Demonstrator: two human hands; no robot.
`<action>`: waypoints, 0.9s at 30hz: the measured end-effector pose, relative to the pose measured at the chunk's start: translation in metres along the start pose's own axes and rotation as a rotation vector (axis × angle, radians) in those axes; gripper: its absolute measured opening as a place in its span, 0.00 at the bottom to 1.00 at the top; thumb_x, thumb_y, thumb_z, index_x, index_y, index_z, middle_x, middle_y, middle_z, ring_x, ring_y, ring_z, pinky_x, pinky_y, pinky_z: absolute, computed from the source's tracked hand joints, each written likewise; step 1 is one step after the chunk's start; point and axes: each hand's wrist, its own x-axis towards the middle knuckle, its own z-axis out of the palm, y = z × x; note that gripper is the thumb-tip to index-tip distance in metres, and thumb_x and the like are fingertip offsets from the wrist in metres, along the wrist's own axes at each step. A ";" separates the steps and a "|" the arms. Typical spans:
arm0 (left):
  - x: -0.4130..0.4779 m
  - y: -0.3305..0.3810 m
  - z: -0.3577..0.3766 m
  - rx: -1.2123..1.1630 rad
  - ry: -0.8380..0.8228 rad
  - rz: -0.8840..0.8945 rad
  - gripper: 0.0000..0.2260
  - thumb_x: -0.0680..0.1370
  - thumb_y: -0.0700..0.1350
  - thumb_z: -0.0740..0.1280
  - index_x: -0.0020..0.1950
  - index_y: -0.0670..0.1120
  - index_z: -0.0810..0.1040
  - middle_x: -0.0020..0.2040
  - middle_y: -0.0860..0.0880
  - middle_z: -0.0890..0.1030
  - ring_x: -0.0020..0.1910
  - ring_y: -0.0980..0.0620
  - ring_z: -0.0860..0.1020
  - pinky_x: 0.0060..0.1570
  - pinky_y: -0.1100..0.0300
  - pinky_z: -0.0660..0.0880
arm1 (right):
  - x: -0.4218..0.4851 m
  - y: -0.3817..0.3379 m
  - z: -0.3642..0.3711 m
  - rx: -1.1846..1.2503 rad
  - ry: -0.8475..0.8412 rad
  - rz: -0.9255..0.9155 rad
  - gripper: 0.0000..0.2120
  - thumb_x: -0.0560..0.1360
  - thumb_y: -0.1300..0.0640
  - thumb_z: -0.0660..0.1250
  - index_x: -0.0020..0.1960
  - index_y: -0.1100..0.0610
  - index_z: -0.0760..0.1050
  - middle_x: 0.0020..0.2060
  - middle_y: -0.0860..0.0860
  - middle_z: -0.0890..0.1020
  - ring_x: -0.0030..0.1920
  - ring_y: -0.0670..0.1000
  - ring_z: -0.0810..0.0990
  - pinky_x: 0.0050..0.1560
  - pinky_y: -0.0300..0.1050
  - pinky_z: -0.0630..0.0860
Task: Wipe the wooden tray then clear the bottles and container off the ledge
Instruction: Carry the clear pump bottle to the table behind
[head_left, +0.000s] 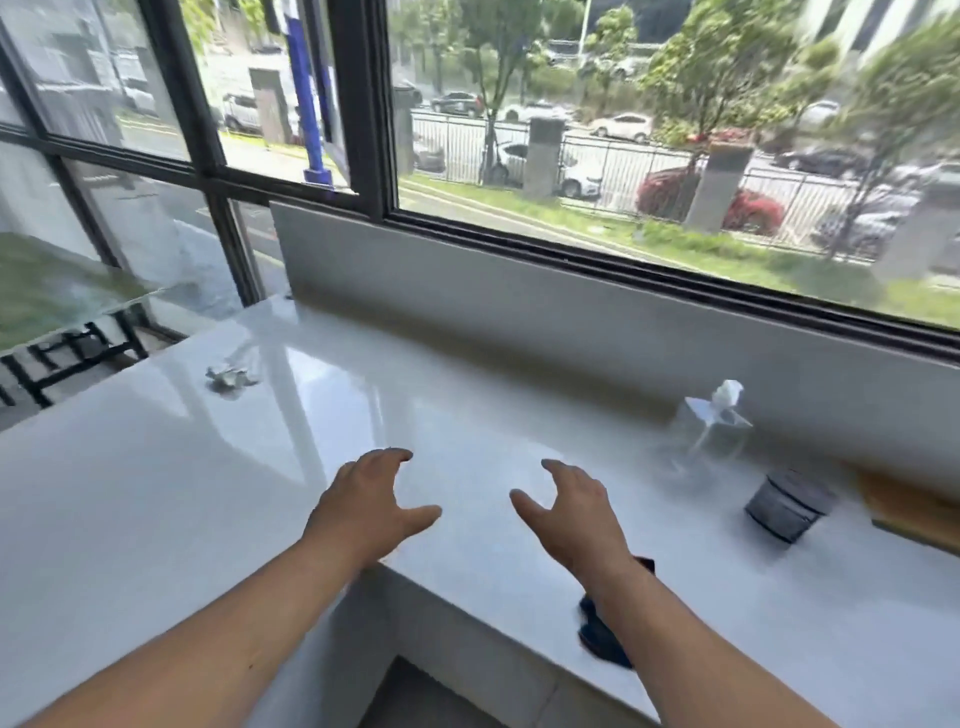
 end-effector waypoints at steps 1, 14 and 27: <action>0.016 0.026 0.017 0.009 -0.023 0.030 0.39 0.70 0.68 0.72 0.79 0.58 0.66 0.79 0.57 0.68 0.78 0.51 0.64 0.71 0.50 0.70 | 0.011 0.025 -0.013 0.005 0.014 0.033 0.36 0.76 0.33 0.65 0.79 0.49 0.66 0.77 0.47 0.71 0.78 0.53 0.63 0.73 0.52 0.68; 0.200 0.290 0.222 0.036 -0.220 0.174 0.42 0.70 0.66 0.75 0.80 0.56 0.65 0.79 0.55 0.69 0.76 0.49 0.66 0.66 0.50 0.74 | 0.143 0.281 -0.139 0.101 0.083 0.403 0.35 0.76 0.36 0.67 0.78 0.49 0.67 0.75 0.50 0.73 0.76 0.55 0.66 0.69 0.54 0.70; 0.307 0.380 0.344 -0.019 -0.264 0.290 0.59 0.62 0.67 0.81 0.85 0.56 0.52 0.85 0.54 0.56 0.82 0.50 0.60 0.74 0.49 0.67 | 0.246 0.371 -0.100 0.912 0.021 0.836 0.29 0.83 0.43 0.58 0.82 0.47 0.60 0.77 0.49 0.69 0.74 0.60 0.72 0.75 0.62 0.69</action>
